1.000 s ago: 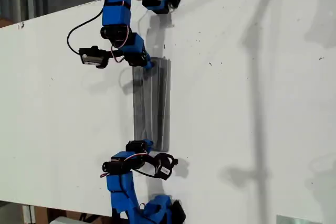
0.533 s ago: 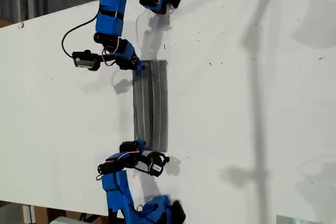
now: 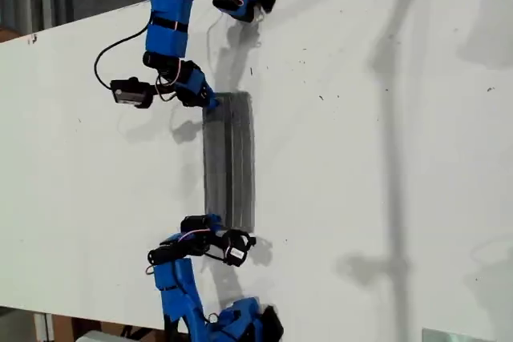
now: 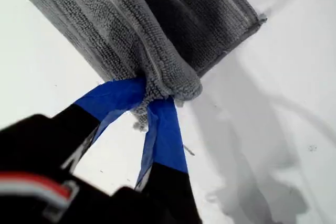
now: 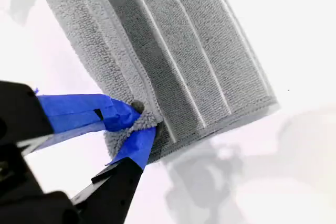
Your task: Grasp corners of a square towel and fold twice.
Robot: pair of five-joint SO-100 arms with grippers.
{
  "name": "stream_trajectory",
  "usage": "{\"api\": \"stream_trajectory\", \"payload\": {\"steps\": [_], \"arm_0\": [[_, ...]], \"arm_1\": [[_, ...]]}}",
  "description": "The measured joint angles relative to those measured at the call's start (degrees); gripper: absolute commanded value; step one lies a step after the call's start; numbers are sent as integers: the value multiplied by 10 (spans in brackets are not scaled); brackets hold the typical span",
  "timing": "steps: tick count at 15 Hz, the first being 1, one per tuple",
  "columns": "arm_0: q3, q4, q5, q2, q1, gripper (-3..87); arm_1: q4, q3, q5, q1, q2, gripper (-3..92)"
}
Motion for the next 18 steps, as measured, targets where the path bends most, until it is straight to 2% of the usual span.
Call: {"api": "stream_trajectory", "payload": {"steps": [3, 6, 8, 9, 10, 11, 12, 14, 16, 18], "arm_0": [[19, -4, -36, 18, 54, -4], [69, -54, -60, 20, 81, -4], [81, -64, -62, 20, 81, -4], [83, -64, -62, 20, 80, -3], [83, -64, -60, 20, 80, 52], [83, -63, -59, 19, 80, 187], [83, -61, -55, 19, 80, 203], [84, -53, -56, 19, 79, 206], [84, -46, -55, 21, 82, 268], [90, -23, -56, 48, 82, 261]], "arm_1": [[7, 62, 39, -48, 66, -1], [-56, 150, 69, -84, 78, -1], [-76, 163, 70, -84, 75, -1], [-76, 163, 70, -82, 75, 49], [-76, 163, 70, -81, 75, 243], [-74, 163, 70, -81, 75, 280], [-60, 164, 70, -81, 75, 306], [-52, 165, 70, -92, 94, 291], [-27, 165, 69, -90, 132, 282], [-4, 165, 58, -61, 161, 282]]}}
